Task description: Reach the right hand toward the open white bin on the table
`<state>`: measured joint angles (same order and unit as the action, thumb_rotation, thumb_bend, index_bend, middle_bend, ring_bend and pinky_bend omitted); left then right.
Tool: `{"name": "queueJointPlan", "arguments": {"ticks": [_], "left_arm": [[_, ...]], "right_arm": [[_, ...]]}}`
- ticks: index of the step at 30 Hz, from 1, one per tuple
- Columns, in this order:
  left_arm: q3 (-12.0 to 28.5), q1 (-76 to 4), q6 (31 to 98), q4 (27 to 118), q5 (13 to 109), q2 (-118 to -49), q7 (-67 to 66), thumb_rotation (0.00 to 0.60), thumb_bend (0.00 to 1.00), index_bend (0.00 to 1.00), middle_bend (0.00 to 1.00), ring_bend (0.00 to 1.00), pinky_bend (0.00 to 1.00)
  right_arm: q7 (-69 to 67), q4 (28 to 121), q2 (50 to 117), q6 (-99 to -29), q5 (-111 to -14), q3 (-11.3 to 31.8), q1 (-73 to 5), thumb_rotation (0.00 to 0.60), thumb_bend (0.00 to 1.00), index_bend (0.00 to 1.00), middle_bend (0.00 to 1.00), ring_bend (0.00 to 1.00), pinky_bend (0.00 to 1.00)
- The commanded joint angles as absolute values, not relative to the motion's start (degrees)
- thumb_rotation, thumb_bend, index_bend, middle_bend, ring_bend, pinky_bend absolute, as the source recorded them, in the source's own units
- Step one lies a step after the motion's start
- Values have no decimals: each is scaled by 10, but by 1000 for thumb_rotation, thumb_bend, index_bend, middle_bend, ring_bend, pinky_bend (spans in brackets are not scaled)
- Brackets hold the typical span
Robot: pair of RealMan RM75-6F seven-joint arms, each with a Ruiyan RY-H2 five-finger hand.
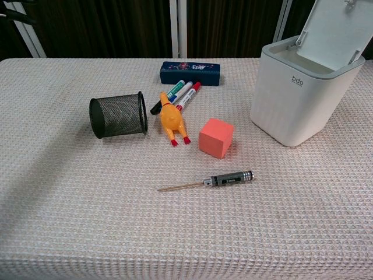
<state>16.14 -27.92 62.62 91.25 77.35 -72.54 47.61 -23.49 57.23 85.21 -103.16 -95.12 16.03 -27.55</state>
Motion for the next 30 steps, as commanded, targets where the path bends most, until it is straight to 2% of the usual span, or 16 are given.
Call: {"name": "queueJointPlan", "arguments": {"ticks": [1,15,21,23,26,30], "left_arm": [[160,-278,628,914,774,-724,479,0,114,127,137,120,262],[146,-276,636,910,791,-711,476,0,145,127,137,120,261],[130,-271,651,890,799,-707,395,1,152,128,137,120,262],[117,-265,668,878,807,-708,317,37,152,128,137,120,262],[88,-257,682,868,829,-699,175,154,151,128,137,120,262],[58,-241,701,868,841,-694,25,192,115,128,137,120,262]], "right_arm": [[-233,570,855,-1030,-951,157,-278,600,444,0,0,0,0],[-217,578,859,-1025,-940,152,-282,600,449,0,0,0,0],[-190,623,848,-999,-901,158,-267,600,438,0,0,0,0],[-179,652,833,-981,-876,159,-253,600,417,0,0,0,0],[-162,694,795,-930,-839,151,-234,600,348,0,14,0,0],[-154,738,756,-856,-774,155,-221,600,293,0,36,0,0]]}}
